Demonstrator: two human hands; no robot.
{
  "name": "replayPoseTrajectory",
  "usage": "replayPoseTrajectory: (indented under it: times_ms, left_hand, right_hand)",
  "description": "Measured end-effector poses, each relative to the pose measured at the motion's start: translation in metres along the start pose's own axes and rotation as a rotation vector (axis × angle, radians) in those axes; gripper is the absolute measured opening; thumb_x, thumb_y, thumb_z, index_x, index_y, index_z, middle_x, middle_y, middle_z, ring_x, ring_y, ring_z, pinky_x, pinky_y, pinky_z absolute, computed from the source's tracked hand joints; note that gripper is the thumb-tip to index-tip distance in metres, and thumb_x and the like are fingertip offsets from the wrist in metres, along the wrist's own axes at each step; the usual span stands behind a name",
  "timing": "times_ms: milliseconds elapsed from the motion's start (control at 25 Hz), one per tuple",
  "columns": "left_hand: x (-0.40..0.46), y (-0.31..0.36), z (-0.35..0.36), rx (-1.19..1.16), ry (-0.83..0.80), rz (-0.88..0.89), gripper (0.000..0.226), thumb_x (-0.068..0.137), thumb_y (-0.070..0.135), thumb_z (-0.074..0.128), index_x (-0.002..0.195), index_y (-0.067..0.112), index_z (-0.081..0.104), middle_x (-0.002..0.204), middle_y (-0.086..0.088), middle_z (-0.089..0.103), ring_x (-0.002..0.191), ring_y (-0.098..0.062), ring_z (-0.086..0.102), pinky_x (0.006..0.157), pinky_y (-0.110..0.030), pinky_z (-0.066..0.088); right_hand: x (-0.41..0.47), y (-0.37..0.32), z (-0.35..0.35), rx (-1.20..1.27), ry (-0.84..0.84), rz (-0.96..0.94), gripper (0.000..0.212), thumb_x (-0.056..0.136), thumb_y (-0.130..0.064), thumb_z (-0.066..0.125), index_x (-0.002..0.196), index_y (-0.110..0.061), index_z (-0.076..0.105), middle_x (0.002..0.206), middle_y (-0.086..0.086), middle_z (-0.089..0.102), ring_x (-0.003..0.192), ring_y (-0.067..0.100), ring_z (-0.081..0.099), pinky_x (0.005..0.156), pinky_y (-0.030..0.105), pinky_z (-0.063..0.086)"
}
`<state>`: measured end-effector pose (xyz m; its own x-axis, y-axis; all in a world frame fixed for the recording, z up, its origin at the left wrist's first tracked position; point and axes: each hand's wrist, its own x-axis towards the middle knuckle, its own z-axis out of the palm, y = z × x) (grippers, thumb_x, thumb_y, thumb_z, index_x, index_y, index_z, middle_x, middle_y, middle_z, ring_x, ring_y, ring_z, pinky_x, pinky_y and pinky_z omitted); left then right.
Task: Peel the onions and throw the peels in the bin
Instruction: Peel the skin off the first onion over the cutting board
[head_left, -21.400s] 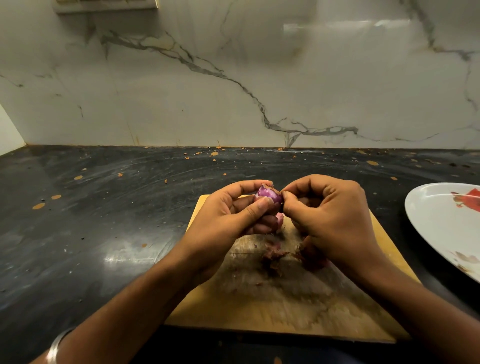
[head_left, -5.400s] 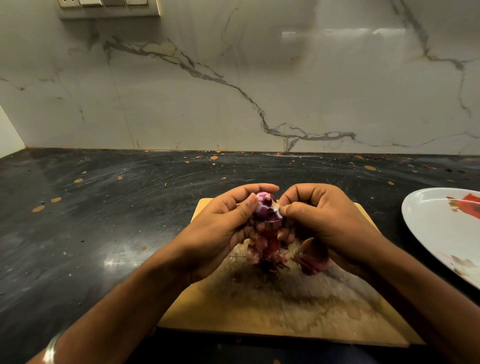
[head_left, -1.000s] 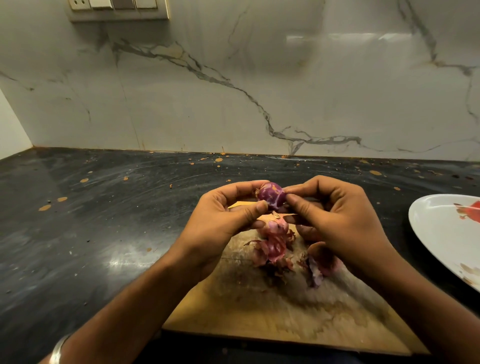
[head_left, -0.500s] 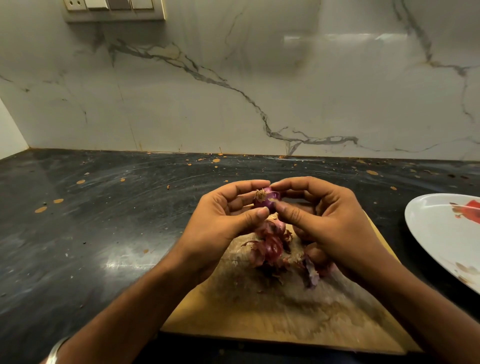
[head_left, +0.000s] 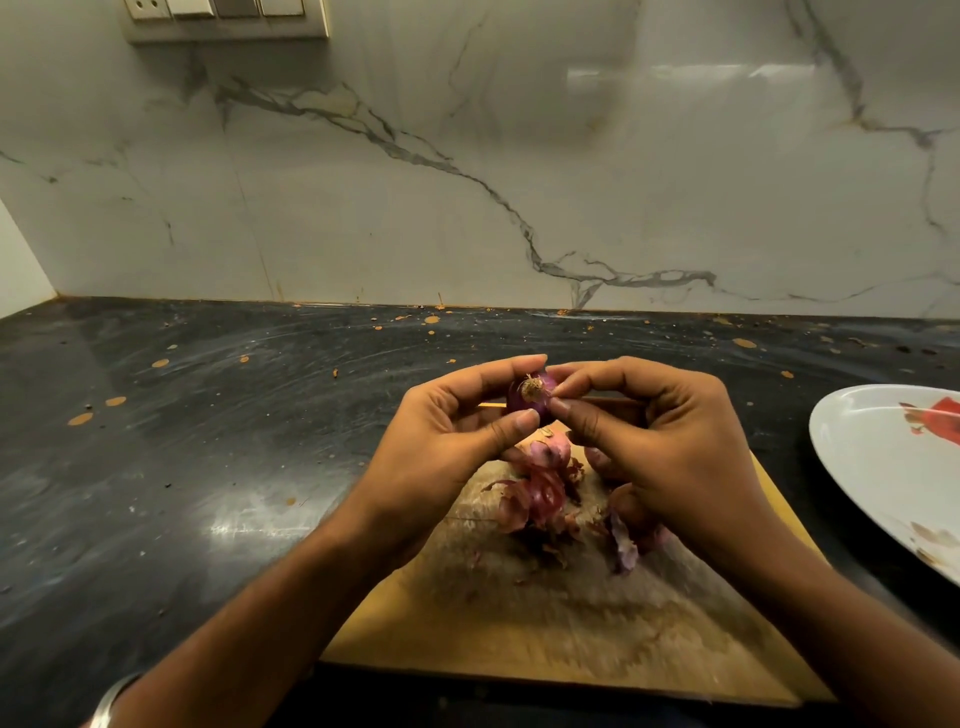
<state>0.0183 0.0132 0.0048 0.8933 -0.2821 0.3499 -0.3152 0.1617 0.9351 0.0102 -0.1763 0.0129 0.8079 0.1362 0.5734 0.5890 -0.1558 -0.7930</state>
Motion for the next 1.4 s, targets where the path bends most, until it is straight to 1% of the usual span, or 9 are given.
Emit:
replayPoseTrajectory:
  times_ms: [80,240,320,400,560,720,920,1280,1400]
  left_hand:
    - [-0.001,0.0007,0.0014,0.031,0.004,0.016,0.046,0.078,0.011,0.069,0.123,0.019,0.066,0.11,-0.001,0.075,0.094,-0.014,0.072,0.068,-0.02,0.055]
    - [-0.0021,0.0012,0.0047,0.157,0.039,0.047,0.05,0.074,0.015,0.074,0.122,0.022,0.066,0.108,0.005,0.074,0.091,-0.009,0.071,0.072,-0.019,0.054]
    - [-0.0013,0.0012,0.0036,0.199,0.058,0.057,0.048,0.072,0.022,0.074,0.119,0.024,0.067,0.108,0.007,0.073,0.097,-0.009,0.07,0.079,-0.023,0.056]
    - [-0.001,0.0003,0.0025,0.141,0.066,0.036,0.044,0.073,0.02,0.073,0.117,0.021,0.067,0.107,0.003,0.074,0.099,-0.014,0.07,0.084,-0.027,0.057]
    - [-0.0019,-0.0009,0.0029,0.022,0.008,-0.011,0.041,0.078,0.011,0.072,0.118,0.013,0.064,0.109,-0.008,0.072,0.098,-0.024,0.072,0.079,-0.032,0.06]
    - [-0.0027,0.0023,0.0017,0.048,0.009,-0.006,0.04,0.076,0.015,0.074,0.115,0.015,0.067,0.105,-0.004,0.072,0.087,-0.019,0.072,0.065,-0.022,0.056]
    - [-0.0032,0.0031,0.0013,0.048,0.031,-0.034,0.037,0.076,0.02,0.074,0.112,0.015,0.069,0.103,-0.004,0.072,0.081,-0.015,0.071,0.062,-0.021,0.054]
    - [-0.0058,0.0036,0.0089,0.056,0.033,-0.052,0.04,0.068,0.019,0.079,0.107,0.014,0.071,0.104,-0.014,0.072,0.081,-0.023,0.073,0.067,-0.022,0.057]
    - [-0.0058,0.0053,0.0082,0.023,0.046,-0.074,0.041,0.067,0.021,0.078,0.106,0.013,0.072,0.101,-0.015,0.072,0.081,-0.023,0.073,0.067,-0.023,0.058]
  right_hand:
    - [-0.0001,-0.0004,0.0018,-0.162,0.013,-0.022,0.008,0.086,-0.009,0.074,0.089,-0.016,0.074,0.094,-0.007,0.074,0.091,0.009,0.071,0.073,0.033,0.061]
    - [0.0019,0.0019,0.0052,-0.39,-0.004,-0.064,0.025,0.089,-0.001,0.068,0.083,-0.025,0.062,0.088,-0.012,0.06,0.085,0.008,0.06,0.068,0.02,0.049]
    - [0.0021,0.0046,0.0048,-0.3,-0.037,0.001,0.028,0.091,0.001,0.063,0.084,-0.026,0.058,0.087,-0.008,0.06,0.083,0.01,0.06,0.068,0.021,0.045]
    - [0.0022,0.0032,0.0044,-0.182,-0.032,0.017,0.026,0.092,-0.002,0.062,0.09,-0.027,0.058,0.091,-0.007,0.063,0.086,0.013,0.063,0.068,0.027,0.051]
    - [0.0014,0.0002,0.0036,-0.147,-0.027,-0.011,0.026,0.085,-0.01,0.073,0.105,-0.026,0.067,0.097,-0.01,0.07,0.093,0.011,0.068,0.073,0.031,0.06]
    - [0.0004,0.0001,0.0015,-0.173,-0.008,-0.009,0.018,0.083,-0.015,0.076,0.101,-0.017,0.077,0.088,-0.009,0.075,0.082,0.004,0.072,0.067,0.02,0.057]
    - [-0.0002,-0.002,-0.0007,-0.233,-0.036,-0.071,0.013,0.087,-0.009,0.075,0.099,-0.011,0.079,0.076,-0.014,0.07,0.062,-0.001,0.065,0.052,0.006,0.046]
    - [-0.0048,-0.0027,0.0025,-0.581,0.073,-0.286,0.008,0.078,-0.004,0.08,0.084,-0.009,0.078,0.076,-0.001,0.074,0.066,0.01,0.068,0.057,0.03,0.055]
    - [-0.0041,-0.0006,0.0014,-0.499,0.103,-0.236,0.012,0.08,-0.002,0.078,0.086,-0.013,0.079,0.075,-0.006,0.074,0.065,0.007,0.068,0.057,0.025,0.055]
